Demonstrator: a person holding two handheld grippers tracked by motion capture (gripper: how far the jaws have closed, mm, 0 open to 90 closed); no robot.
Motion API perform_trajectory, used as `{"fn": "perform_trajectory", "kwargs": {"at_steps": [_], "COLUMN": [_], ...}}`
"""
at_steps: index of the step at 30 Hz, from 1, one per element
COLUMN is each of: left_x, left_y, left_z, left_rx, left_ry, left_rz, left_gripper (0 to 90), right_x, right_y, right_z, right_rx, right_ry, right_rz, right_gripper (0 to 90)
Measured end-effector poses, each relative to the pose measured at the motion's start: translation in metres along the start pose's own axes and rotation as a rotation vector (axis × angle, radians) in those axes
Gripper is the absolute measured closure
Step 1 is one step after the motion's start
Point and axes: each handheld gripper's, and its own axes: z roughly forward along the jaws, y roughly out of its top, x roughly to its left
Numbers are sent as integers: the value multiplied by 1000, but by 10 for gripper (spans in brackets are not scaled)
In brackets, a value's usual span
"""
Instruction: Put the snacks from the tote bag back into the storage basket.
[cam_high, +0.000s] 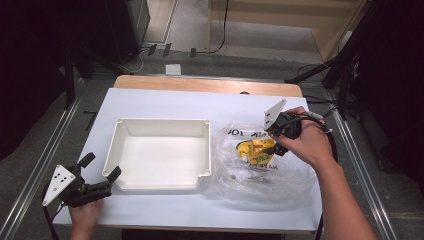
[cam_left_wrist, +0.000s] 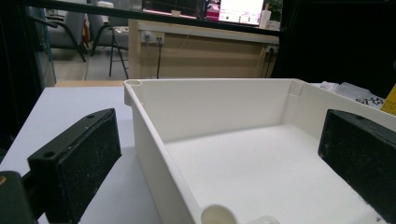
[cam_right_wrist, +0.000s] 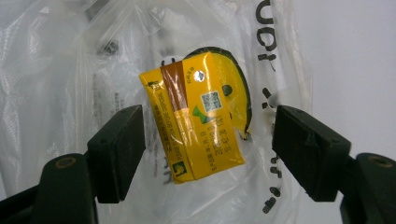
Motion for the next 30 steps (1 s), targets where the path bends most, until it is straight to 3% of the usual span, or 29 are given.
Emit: {"fn": "perform_trajectory", "kwargs": {"at_steps": [5,10,22,26,30], "left_x": [0,-1,-1,-1,-1], "left_y": [0,0,0,0,0], "left_z": [0,1,1,1,0], "left_rx": [-1,0,0,1,-1], "left_ry": [0,0,-2,-1,-1], "left_rz": [2,6,5,5,2], "left_gripper": [0,0,0,0,0], "right_x": [-3,-6,-8,-6,-4], "right_y": [8,10,15,17,19], "right_z": [9,15,28,35,43], "right_rx": [71,95,158,194,250], "right_ry": [24,49,95,107,108], "right_rz": [-16,-6,-51,-63,-86], "right_gripper": [282,292,390,395,460]}}
